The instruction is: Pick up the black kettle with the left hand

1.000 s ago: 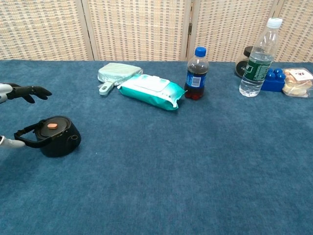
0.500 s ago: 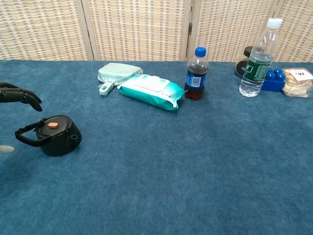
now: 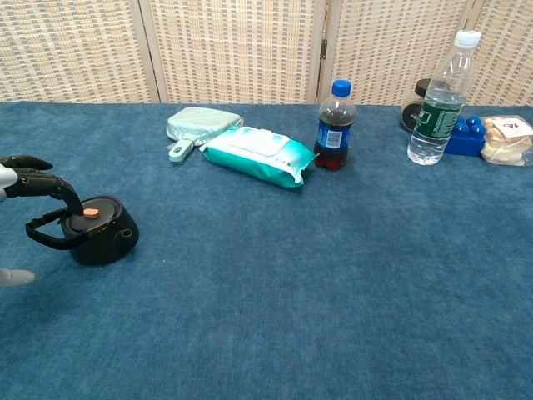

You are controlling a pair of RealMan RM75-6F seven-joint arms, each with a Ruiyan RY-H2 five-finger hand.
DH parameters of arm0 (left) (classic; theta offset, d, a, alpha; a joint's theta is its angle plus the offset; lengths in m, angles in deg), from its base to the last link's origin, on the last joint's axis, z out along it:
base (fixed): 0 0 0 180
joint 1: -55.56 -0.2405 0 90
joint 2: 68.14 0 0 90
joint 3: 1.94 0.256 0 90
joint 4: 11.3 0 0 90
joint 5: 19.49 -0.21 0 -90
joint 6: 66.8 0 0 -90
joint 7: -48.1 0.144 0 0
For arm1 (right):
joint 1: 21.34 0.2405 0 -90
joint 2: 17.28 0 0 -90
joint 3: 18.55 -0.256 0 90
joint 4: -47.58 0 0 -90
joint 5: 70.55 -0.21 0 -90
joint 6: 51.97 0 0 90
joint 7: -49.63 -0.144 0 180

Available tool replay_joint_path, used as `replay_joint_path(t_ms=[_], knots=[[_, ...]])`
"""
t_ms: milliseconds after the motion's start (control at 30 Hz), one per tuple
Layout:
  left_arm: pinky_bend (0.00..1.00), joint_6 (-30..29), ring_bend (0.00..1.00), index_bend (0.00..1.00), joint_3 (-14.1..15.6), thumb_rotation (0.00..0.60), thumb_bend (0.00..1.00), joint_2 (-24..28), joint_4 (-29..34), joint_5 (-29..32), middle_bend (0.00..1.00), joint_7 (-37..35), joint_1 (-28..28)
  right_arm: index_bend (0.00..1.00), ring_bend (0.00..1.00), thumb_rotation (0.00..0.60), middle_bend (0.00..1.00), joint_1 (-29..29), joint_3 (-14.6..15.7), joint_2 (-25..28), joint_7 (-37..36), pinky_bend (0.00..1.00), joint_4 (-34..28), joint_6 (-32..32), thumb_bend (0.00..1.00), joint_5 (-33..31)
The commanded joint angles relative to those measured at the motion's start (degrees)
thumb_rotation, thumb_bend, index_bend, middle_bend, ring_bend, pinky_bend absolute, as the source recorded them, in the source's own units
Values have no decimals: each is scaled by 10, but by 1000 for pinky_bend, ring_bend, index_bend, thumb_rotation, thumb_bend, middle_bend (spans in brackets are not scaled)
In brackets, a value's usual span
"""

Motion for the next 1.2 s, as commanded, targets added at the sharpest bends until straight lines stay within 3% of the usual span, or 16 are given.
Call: replay_joint_path(t_ms=[33,1200], knots=[[37,3,243,295,-1,600,134,-2,0,4,292,7,1,280,138,600,292,-1,0,0,-1,163,1,-1,203,-1],[34,8,295,386,6,600,134,-16,-30,15,379,20,0,199,138,600,278,-8,-15,-8,10,162,0,-15,203,-16]])
